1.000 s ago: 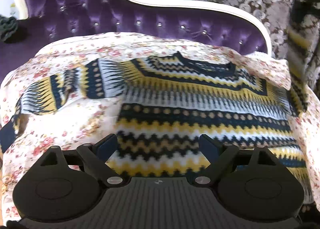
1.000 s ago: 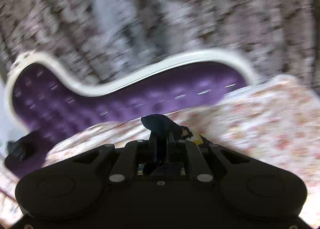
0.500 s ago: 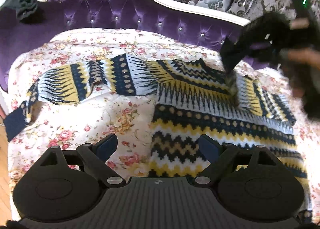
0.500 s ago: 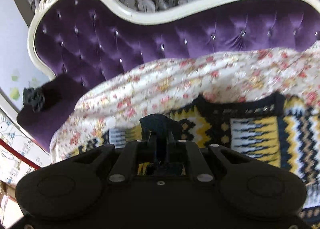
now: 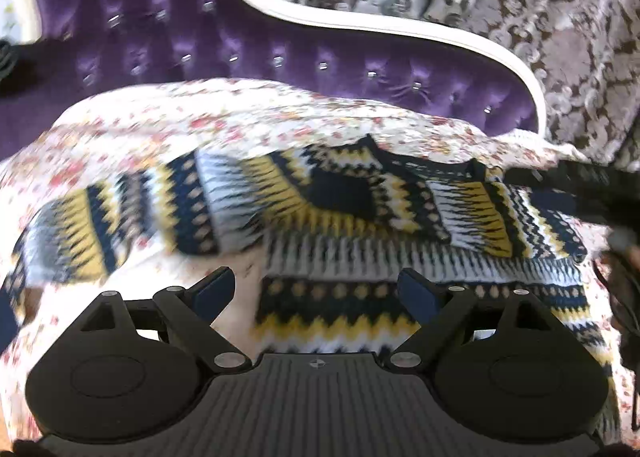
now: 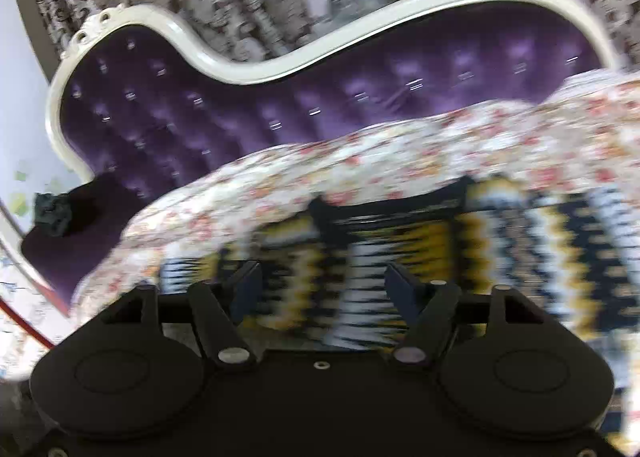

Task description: Fold small clothes

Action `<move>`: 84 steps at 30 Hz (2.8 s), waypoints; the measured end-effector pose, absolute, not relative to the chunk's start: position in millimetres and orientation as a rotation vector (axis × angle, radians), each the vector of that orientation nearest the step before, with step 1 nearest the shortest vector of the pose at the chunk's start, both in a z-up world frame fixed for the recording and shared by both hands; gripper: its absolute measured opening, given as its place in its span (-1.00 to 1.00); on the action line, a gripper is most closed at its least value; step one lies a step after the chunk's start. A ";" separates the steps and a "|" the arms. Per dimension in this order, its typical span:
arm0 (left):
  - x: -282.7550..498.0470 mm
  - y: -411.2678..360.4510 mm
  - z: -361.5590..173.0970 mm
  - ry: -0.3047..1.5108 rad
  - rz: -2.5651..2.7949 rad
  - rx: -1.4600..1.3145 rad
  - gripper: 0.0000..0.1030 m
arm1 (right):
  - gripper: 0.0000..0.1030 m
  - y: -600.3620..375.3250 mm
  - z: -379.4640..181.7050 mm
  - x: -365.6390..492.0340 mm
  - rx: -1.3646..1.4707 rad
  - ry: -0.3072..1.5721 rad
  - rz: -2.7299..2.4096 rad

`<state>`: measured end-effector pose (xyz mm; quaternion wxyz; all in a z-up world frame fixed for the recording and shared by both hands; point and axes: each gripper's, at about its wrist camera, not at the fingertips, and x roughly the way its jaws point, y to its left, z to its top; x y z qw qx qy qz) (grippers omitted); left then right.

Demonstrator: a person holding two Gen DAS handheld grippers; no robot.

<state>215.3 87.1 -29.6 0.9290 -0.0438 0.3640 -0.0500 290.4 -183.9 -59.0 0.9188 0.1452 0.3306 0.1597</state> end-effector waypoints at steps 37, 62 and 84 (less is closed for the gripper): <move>352.6 50.6 -58.1 0.801 -0.058 -0.009 -0.91 | 0.70 -352.4 -98.1 266.2 0.428 0.641 -0.099; 319.8 102.1 -64.0 0.805 0.040 -0.078 -0.88 | 0.60 -345.2 -127.3 287.0 0.510 0.662 0.036; 274.1 142.4 -46.3 0.717 0.040 -0.092 0.29 | 0.28 -326.3 -116.2 281.7 0.331 0.665 -0.064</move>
